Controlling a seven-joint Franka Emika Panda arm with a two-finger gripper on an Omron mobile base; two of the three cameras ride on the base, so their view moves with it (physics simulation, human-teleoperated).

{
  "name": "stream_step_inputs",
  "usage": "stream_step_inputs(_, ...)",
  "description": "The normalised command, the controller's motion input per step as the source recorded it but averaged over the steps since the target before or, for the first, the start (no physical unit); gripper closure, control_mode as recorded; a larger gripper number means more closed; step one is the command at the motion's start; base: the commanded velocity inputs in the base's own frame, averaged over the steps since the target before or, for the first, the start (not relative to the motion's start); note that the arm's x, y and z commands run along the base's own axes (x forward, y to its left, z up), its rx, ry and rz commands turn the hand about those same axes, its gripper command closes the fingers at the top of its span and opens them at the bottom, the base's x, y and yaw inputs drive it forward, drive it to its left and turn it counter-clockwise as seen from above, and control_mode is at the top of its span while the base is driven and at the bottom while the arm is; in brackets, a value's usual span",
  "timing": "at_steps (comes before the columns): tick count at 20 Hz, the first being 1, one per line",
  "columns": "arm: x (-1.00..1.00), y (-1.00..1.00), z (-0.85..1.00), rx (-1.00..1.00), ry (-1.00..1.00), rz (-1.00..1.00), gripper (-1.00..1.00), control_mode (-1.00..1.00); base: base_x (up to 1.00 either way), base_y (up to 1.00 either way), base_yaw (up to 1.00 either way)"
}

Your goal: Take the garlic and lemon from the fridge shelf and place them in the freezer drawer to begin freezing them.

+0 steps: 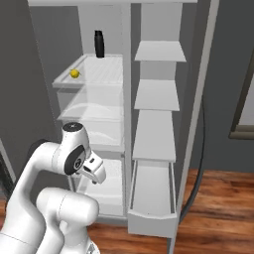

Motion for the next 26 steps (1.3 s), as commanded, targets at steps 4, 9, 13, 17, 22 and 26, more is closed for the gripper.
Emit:
stream_step_inputs(4, 0.00, 0.00, 0.00, 0.00, 0.00, 0.00, -1.00, 1.00, 0.15, 0.09, 0.27)
stream_step_inputs(9, 0.00, 0.00, 0.00, 0.00, 0.00, 0.00, -1.00, 1.00, 0.50, 0.09, 0.25)
stream_step_inputs(13, 0.00, 0.00, 0.00, 0.00, 0.00, 0.00, -1.00, 1.00, 0.56, 0.01, 0.21)
stream_step_inputs(17, 0.00, 0.00, 0.00, 0.00, 0.00, 0.00, -1.00, 1.00, 0.59, 0.10, 0.08)
stream_step_inputs(22, 0.00, 0.00, 0.00, 0.00, 0.00, 0.00, -1.00, 1.00, 0.48, 0.01, 0.01)
stream_step_inputs(26, 0.00, 0.00, 0.00, 0.00, 0.00, 0.00, -1.00, 1.00, 0.36, 0.19, 0.00)
